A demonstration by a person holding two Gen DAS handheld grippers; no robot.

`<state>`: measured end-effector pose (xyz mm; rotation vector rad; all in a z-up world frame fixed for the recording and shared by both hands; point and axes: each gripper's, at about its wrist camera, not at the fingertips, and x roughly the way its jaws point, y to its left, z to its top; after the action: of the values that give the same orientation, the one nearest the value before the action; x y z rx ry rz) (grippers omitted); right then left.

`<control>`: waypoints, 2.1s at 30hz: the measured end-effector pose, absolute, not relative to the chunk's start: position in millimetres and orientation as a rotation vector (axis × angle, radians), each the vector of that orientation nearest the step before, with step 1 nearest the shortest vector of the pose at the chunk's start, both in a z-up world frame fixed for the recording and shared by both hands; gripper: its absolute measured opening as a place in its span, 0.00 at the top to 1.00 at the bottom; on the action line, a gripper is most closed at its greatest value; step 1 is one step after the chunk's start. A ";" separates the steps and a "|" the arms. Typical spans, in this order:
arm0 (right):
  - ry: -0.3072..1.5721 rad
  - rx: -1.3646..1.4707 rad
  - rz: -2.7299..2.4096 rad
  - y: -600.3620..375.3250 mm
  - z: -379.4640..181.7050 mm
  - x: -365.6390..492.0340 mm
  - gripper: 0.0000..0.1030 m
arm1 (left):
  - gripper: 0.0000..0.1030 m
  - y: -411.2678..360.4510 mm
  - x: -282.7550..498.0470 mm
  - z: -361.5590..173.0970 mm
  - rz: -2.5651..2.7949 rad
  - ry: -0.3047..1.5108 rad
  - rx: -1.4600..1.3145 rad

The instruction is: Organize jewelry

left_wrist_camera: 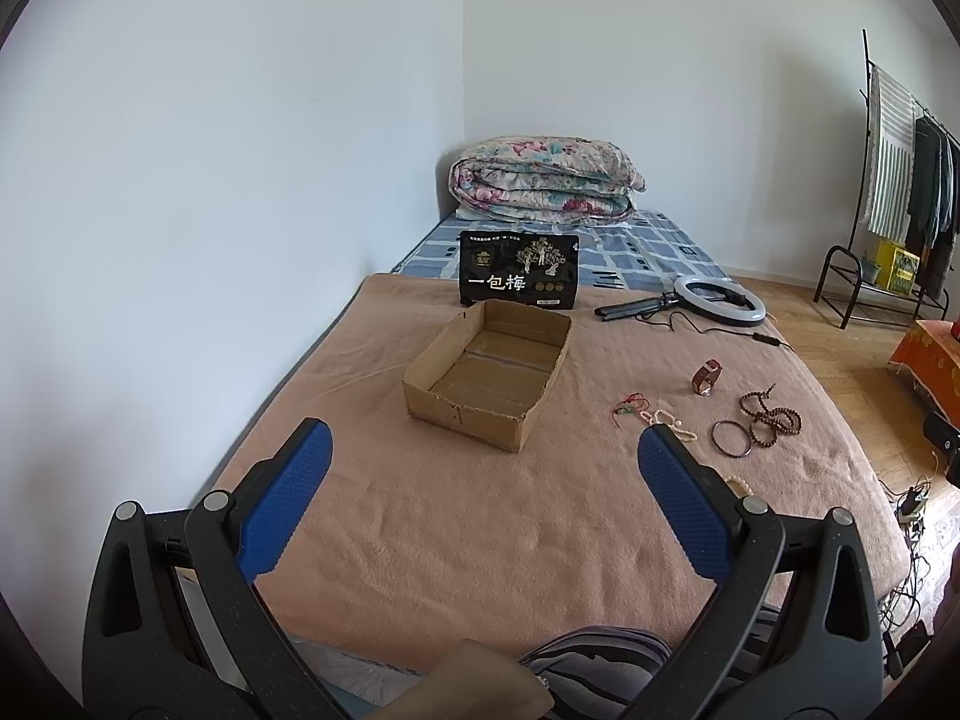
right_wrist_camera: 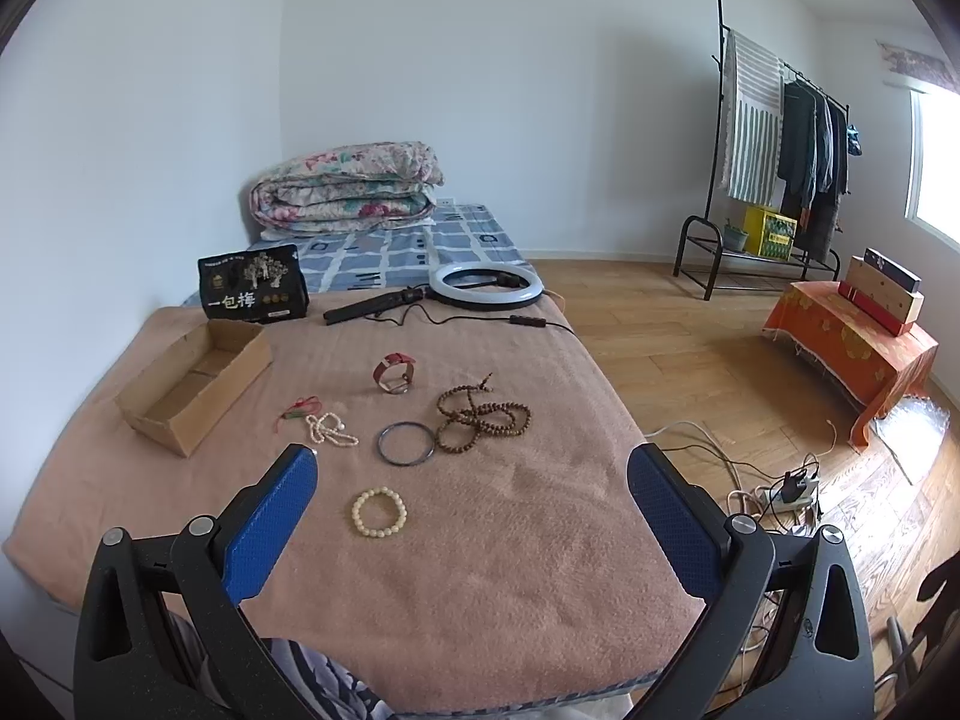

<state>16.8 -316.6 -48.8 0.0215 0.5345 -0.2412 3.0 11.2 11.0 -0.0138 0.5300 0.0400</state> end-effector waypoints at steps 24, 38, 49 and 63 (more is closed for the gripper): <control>0.540 0.016 -0.217 -311.0 -52.1 18.1 0.00 | 0.00 16.6 4.8 12.1 0.043 0.525 -0.019; 0.552 0.025 -0.216 -311.1 -55.4 18.7 0.00 | 0.00 16.2 3.7 11.8 0.044 0.523 -0.021; 0.556 0.028 -0.217 -312.3 -57.6 19.0 0.00 | 0.00 15.3 2.7 10.4 0.045 0.523 -0.020; 0.576 0.032 -0.226 -320.7 -66.4 26.4 0.00 | 0.00 5.7 9.9 0.7 0.044 0.537 -0.011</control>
<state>26.4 -320.7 -66.4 0.0318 0.5760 -0.2258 9.9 5.7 0.7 -0.0111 0.5374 0.0439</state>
